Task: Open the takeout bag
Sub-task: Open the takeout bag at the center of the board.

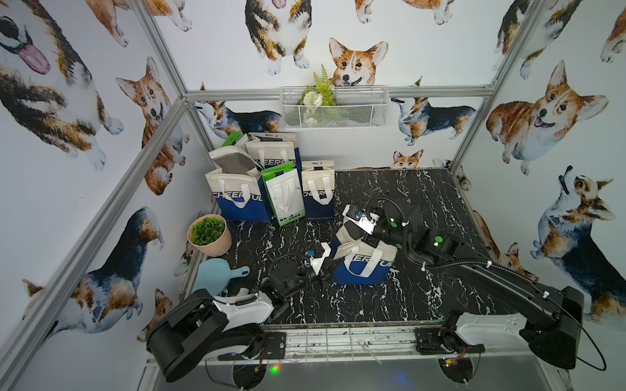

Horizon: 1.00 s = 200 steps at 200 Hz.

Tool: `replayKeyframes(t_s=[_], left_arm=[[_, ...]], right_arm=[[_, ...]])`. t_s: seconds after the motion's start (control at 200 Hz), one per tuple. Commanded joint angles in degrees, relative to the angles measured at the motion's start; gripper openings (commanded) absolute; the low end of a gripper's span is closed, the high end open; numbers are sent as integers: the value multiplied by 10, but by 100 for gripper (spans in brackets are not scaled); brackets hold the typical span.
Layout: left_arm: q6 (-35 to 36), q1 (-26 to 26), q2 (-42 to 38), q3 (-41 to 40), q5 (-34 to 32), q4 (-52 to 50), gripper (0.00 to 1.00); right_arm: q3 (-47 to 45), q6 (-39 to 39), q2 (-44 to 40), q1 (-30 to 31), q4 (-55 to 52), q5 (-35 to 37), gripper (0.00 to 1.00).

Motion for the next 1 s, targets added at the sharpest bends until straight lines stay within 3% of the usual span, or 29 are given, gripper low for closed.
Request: replayKeyframes(t_s=[0.0, 0.511, 0.996], left_arm=[[-8, -1, 9, 6, -6, 7, 0], [-58, -1, 83, 29, -35, 42, 0], [-57, -1, 80, 30, -39, 36, 0]], right_arm=[[-18, 16, -10, -1, 42, -15, 0], [-64, 13, -13, -5, 69, 0, 0], [-103, 30, -62, -5, 91, -14, 0]])
